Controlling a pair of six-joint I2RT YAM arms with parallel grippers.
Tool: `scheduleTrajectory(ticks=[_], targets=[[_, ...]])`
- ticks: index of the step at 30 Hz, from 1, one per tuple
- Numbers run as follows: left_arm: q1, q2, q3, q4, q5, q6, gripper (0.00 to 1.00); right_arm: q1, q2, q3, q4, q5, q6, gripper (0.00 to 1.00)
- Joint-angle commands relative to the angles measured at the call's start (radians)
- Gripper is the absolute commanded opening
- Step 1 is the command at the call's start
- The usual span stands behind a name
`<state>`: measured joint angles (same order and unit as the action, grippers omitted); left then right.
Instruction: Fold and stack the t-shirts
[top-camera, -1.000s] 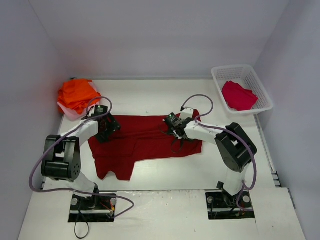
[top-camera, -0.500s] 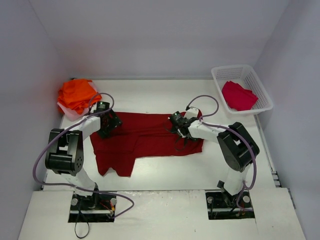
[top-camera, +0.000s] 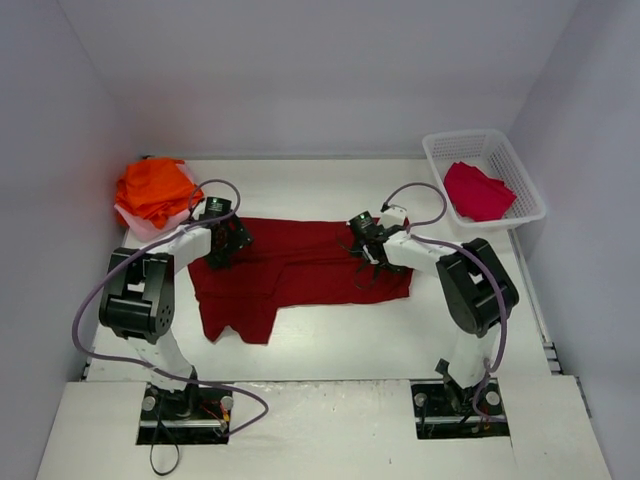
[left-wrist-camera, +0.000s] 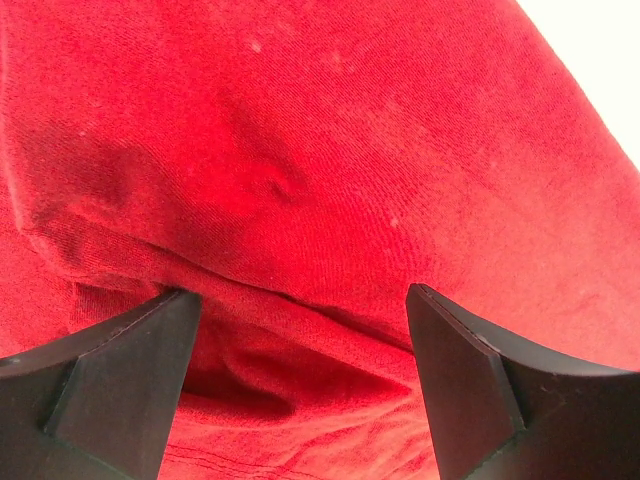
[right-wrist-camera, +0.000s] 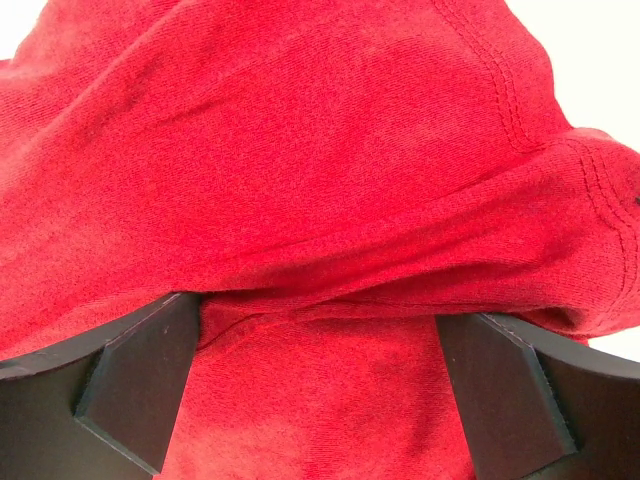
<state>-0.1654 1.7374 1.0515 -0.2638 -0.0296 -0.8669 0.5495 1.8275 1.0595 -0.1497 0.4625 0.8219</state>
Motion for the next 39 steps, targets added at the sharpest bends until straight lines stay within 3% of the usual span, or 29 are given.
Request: scheduleTrajectory(ticks=[1,19,34,39], targets=[[-0.022,0.056,0.002,0.0,0.013,-0.024,0.79,-0.023,0.019,0.051,-0.021,0.05,-0.055,0.95],[-0.028,0.077,0.065,-0.029,-0.035,-0.035,0.79,-0.079,0.15,0.237,-0.005,0.03,-0.173,0.95],[-0.026,-0.335,0.038,-0.19,-0.208,0.008,0.79,-0.102,-0.126,0.099,-0.054,0.021,-0.181,0.96],[-0.026,-0.42,-0.021,-0.239,-0.162,-0.017,0.79,-0.091,-0.239,0.016,-0.068,-0.013,-0.155,0.95]])
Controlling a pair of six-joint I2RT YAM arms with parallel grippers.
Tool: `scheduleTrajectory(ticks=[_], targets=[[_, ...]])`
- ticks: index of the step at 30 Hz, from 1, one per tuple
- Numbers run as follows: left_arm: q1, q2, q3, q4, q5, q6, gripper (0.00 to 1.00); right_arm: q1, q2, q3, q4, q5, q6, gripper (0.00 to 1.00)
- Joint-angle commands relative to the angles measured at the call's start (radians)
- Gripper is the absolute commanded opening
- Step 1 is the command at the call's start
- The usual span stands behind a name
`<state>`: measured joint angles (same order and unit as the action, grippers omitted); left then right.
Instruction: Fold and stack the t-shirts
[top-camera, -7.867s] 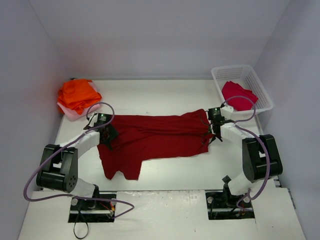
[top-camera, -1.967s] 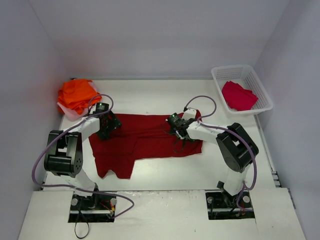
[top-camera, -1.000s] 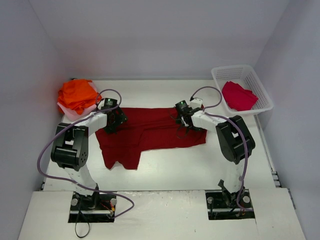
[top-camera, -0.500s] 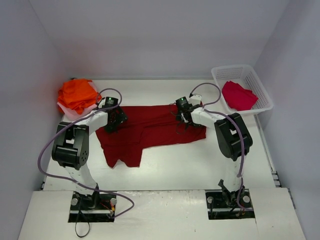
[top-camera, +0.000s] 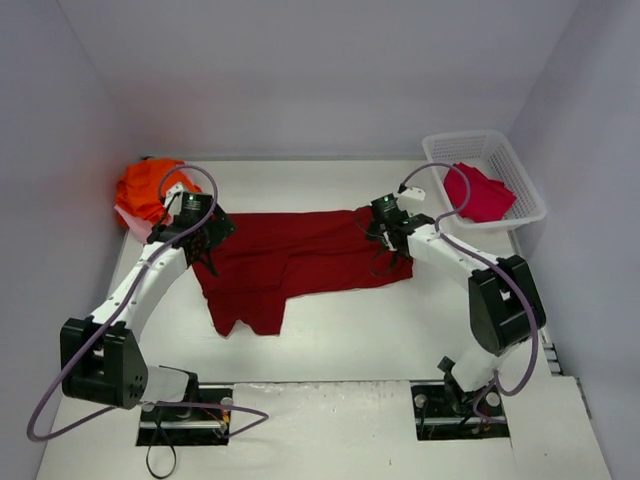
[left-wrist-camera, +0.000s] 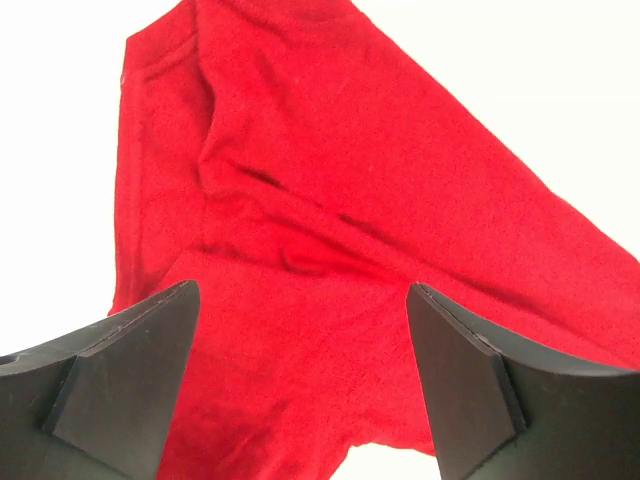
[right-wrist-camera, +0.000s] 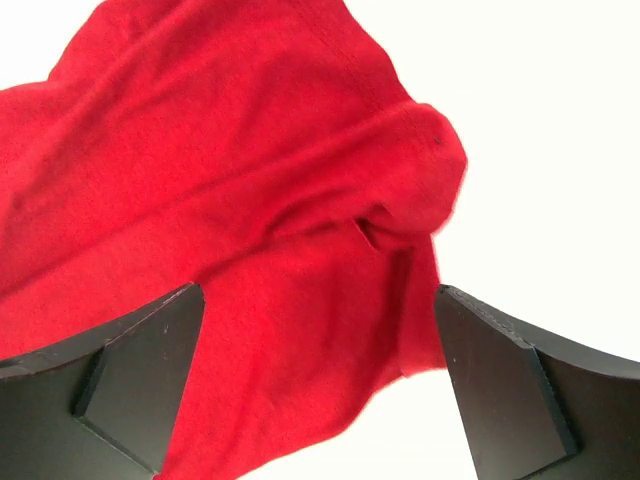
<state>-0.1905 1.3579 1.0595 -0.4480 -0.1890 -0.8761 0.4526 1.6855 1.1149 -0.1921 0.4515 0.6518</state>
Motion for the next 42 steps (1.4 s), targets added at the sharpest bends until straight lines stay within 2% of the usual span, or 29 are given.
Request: scheduleTrajectory(ticks=[1,9,22,42], targets=[[-0.003,-0.068,-0.065,-0.054,0.017,-0.015,0.79,0.011,-0.109,-0.052,-0.026,-0.002,0.02,0.96],[-0.038,-0.178,-0.211,-0.09,0.081,-0.098,0.79,0.064,-0.184,-0.162,-0.053,-0.007,0.095,0.92],[-0.099,-0.312,-0.268,-0.15,0.103,-0.17,0.79,0.123,-0.227,-0.213,-0.086,0.029,0.164,0.9],[-0.319,-0.33,-0.397,-0.139,0.069,-0.353,0.79,0.126,-0.23,-0.231,-0.09,0.056,0.186,0.89]])
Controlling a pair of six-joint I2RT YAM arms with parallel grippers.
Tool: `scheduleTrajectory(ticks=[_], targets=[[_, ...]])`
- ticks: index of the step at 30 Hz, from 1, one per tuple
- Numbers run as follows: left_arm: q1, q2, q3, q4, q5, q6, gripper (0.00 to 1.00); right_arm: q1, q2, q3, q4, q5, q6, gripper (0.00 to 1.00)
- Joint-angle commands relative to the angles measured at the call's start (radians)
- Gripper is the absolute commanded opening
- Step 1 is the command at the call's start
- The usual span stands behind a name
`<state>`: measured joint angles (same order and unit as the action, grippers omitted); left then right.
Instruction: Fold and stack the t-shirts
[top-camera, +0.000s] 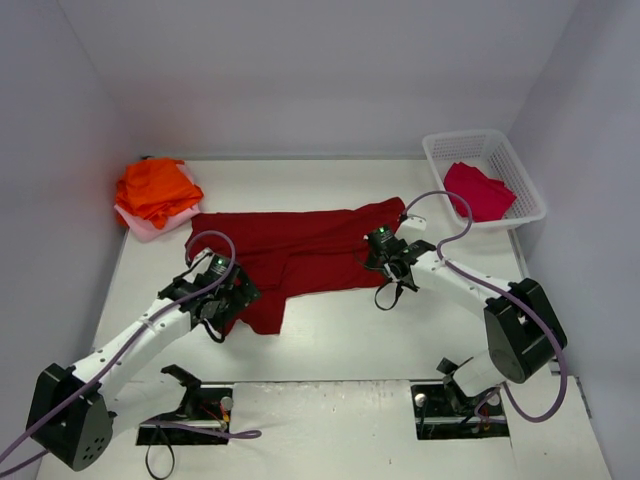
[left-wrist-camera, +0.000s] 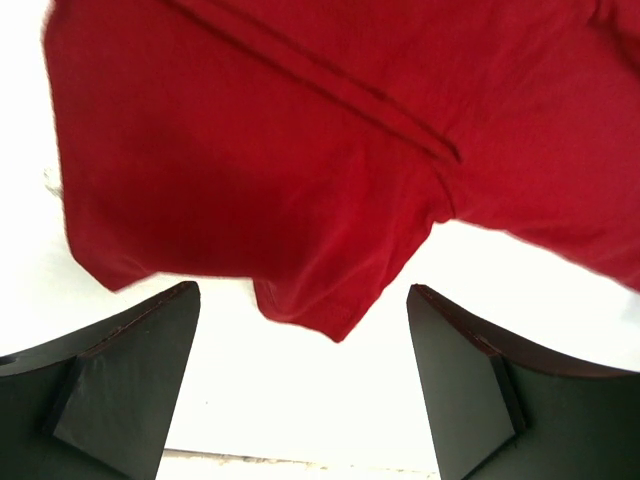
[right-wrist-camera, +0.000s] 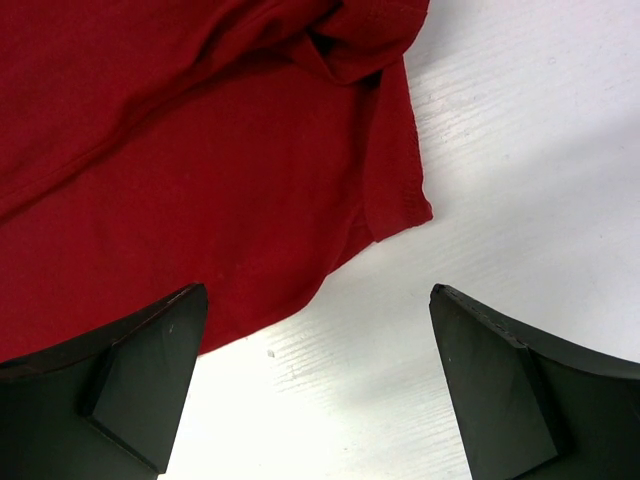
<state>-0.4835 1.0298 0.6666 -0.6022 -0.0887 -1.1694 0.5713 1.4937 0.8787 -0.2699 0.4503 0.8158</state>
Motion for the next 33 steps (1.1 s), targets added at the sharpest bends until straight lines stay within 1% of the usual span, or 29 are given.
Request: scheduleTrajectory(ticks=[1,9,13,19,25,27,30,32,33], targets=[[-0.046,-0.002,-0.009,0.019,-0.032,-0.081,0.79,0.007,-0.038,0.005,-0.012,0.059,0.023,0.89],[-0.15,0.016,0.011,-0.002,-0.082,-0.139,0.79,0.007,-0.036,0.006,-0.012,0.065,0.023,0.89],[-0.174,0.029,-0.001,-0.005,-0.092,-0.165,0.79,0.006,-0.038,0.008,-0.012,0.067,0.023,0.89],[-0.185,0.016,-0.058,0.033,-0.082,-0.216,0.79,0.007,-0.036,0.002,-0.012,0.074,0.02,0.89],[-0.185,0.004,-0.081,0.032,-0.092,-0.214,0.75,0.007,-0.03,0.005,-0.012,0.077,0.02,0.89],[-0.185,0.007,-0.096,0.053,-0.083,-0.214,0.72,0.007,-0.023,0.006,-0.011,0.074,0.02,0.88],[-0.185,0.016,-0.114,0.087,-0.08,-0.219,0.64,0.007,-0.02,0.008,-0.012,0.076,0.022,0.88],[-0.185,0.027,-0.116,0.105,-0.077,-0.205,0.55,0.007,-0.02,0.008,-0.012,0.077,0.022,0.88],[-0.185,0.032,-0.117,0.114,-0.077,-0.202,0.47,0.007,-0.021,0.008,-0.012,0.082,0.02,0.88]])
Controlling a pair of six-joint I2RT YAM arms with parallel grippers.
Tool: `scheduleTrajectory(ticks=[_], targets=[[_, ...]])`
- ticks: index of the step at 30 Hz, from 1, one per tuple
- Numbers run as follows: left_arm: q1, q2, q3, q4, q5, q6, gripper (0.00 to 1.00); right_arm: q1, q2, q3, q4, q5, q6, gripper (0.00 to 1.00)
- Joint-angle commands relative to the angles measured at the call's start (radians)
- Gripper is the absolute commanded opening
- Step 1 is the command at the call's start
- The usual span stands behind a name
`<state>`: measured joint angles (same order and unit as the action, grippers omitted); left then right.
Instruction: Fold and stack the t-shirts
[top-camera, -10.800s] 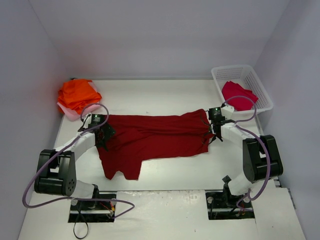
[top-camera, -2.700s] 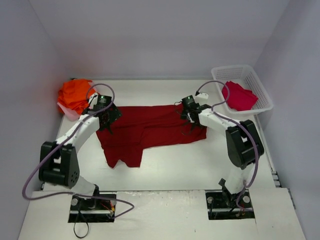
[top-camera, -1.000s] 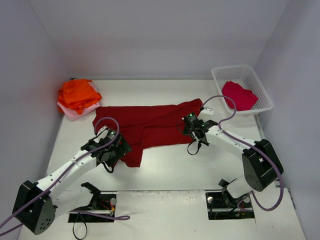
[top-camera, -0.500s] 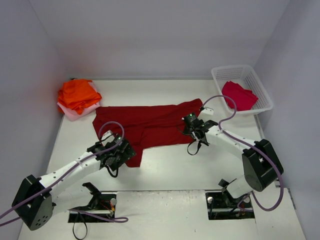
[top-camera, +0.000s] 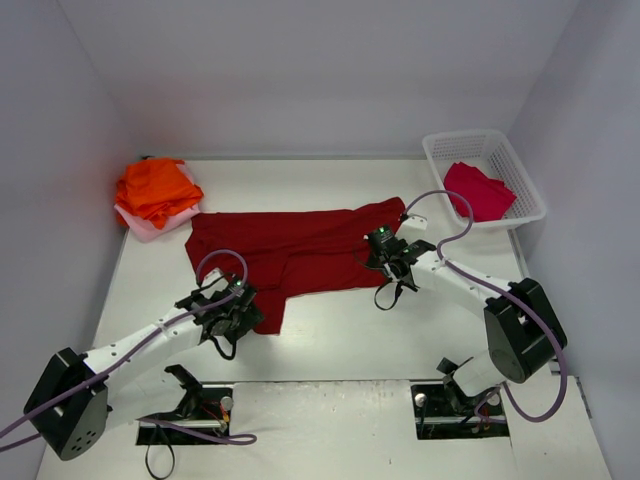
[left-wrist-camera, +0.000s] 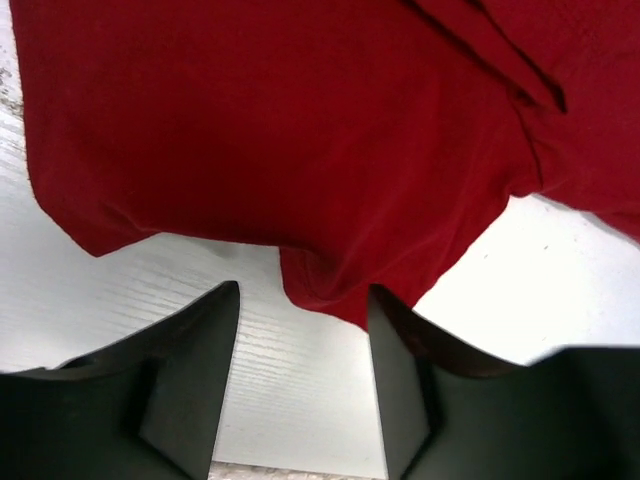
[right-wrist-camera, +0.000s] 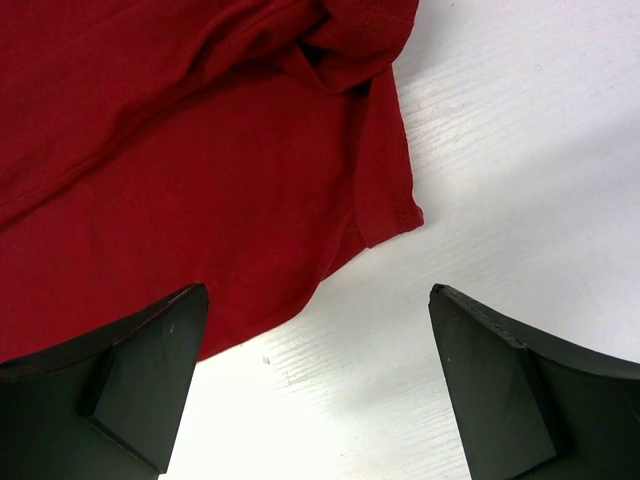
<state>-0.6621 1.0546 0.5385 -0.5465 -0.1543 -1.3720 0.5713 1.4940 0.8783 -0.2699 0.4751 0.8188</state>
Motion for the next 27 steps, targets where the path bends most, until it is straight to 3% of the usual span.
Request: scheduleTrajectory(ticks=[1,9,21,27], targets=[[-0.007,0.015,0.012,0.06,-0.014,0.004,0.44,0.007,-0.021,0.007,-0.014,0.057,0.016,0.88],[-0.007,0.041,-0.003,0.083,-0.021,0.01,0.34,0.004,-0.003,0.008,-0.011,0.06,0.017,0.89],[-0.007,0.087,-0.014,0.125,-0.014,0.014,0.31,0.004,0.018,0.01,-0.008,0.069,0.016,0.89],[-0.007,0.099,-0.02,0.14,-0.01,0.017,0.22,-0.007,0.025,0.01,-0.008,0.071,0.014,0.89]])
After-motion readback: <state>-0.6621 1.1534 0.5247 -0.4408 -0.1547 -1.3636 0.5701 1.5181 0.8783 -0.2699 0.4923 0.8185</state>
